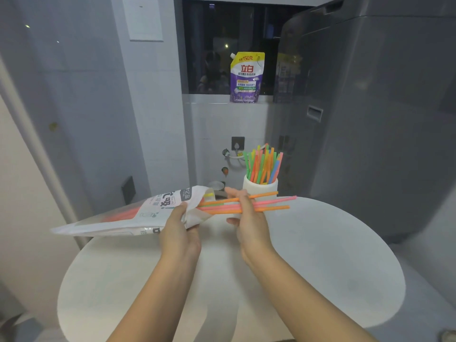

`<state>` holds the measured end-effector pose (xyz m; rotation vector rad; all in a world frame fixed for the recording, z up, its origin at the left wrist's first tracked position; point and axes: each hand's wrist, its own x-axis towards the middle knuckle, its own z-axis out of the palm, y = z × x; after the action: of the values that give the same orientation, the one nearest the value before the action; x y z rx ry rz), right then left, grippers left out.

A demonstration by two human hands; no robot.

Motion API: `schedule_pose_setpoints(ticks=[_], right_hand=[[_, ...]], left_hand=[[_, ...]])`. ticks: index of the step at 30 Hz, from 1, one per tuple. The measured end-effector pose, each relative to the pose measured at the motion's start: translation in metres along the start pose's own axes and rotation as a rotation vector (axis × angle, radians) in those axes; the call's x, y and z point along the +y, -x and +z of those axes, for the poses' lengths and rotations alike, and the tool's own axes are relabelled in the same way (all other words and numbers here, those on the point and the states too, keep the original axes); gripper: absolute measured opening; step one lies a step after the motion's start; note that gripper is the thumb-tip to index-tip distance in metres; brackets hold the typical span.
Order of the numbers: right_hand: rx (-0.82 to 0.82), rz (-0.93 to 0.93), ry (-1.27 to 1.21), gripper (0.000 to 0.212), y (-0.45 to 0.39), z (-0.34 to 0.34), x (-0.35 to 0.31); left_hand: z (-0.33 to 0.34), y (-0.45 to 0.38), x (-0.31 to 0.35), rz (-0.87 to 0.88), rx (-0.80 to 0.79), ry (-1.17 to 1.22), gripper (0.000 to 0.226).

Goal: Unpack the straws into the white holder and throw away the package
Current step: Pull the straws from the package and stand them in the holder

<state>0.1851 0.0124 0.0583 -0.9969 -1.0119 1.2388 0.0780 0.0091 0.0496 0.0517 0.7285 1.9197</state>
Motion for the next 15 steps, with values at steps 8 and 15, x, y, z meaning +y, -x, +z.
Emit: schedule_pose_setpoints(ticks=[8, 15], right_hand=[[0.05, -0.12, -0.147, 0.043, -0.003, 0.0, -0.02], [-0.017, -0.086, -0.448, 0.053, -0.01, 0.014, -0.068]], left_hand=[[-0.002, -0.001, -0.008, -0.026, -0.006, 0.003, 0.045], [0.005, 0.009, -0.01, -0.095, -0.029, 0.037, 0.025]])
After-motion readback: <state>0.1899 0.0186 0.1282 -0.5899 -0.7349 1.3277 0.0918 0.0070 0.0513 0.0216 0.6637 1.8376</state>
